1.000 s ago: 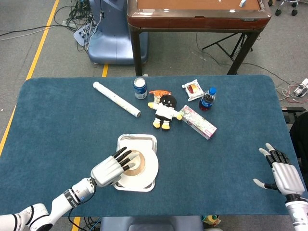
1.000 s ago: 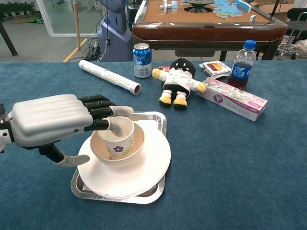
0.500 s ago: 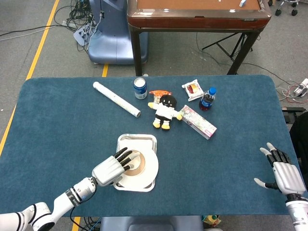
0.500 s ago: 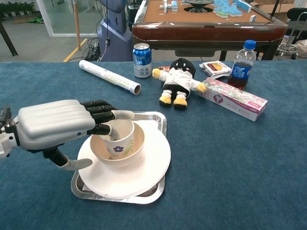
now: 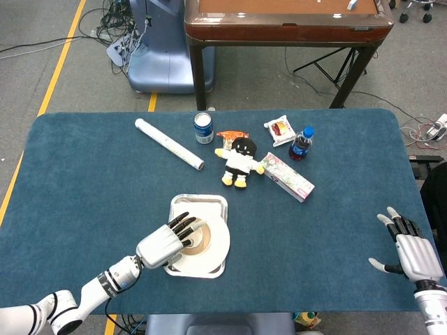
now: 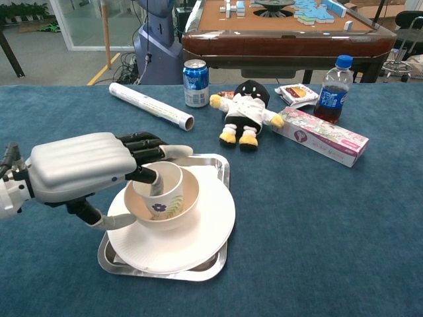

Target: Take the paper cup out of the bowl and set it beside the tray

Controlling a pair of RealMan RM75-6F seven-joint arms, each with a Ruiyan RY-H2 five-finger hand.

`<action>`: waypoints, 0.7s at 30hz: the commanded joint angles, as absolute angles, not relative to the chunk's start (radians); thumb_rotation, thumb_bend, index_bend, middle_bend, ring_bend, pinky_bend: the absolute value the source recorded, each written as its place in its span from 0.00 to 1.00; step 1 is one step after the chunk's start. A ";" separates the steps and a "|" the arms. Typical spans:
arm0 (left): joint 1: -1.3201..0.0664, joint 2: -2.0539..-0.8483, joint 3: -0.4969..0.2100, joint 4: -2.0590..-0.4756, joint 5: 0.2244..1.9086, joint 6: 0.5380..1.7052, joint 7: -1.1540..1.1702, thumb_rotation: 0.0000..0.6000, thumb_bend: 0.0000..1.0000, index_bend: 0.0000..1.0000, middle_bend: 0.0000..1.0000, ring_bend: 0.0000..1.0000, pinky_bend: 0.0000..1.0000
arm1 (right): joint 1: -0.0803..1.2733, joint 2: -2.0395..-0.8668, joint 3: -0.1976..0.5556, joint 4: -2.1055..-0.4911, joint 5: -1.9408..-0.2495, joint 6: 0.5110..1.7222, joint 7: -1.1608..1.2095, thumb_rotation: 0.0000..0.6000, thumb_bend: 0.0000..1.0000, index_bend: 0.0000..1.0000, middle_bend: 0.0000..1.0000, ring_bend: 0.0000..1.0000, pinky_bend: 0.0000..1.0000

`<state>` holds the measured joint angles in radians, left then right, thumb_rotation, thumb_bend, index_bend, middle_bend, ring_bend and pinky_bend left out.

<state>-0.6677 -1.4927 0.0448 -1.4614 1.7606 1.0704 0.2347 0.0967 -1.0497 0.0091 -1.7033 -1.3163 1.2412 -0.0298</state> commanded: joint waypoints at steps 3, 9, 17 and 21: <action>-0.670 -1.500 0.050 -1.447 1.761 1.075 0.217 1.00 0.32 0.45 0.00 0.00 0.00 | 0.097 -1.051 0.009 -1.703 -1.316 1.240 -0.033 1.00 0.22 0.00 0.00 0.00 0.00; -0.671 -1.503 0.051 -1.440 1.764 1.089 0.208 1.00 0.32 0.47 0.00 0.00 0.00 | 0.098 -1.052 0.010 -1.702 -1.312 1.239 -0.036 1.00 0.22 0.00 0.00 0.00 0.00; -0.673 -1.512 0.055 -1.426 1.766 1.102 0.189 1.00 0.32 0.54 0.00 0.00 0.00 | 0.101 -1.054 0.012 -1.697 -1.307 1.233 -0.039 1.00 0.22 0.00 0.00 0.00 0.00; -0.671 -1.519 0.056 -1.420 1.771 1.117 0.178 1.00 0.32 0.58 0.00 0.00 0.00 | 0.103 -1.055 0.012 -1.696 -1.306 1.230 -0.039 1.00 0.22 0.00 0.00 0.00 0.00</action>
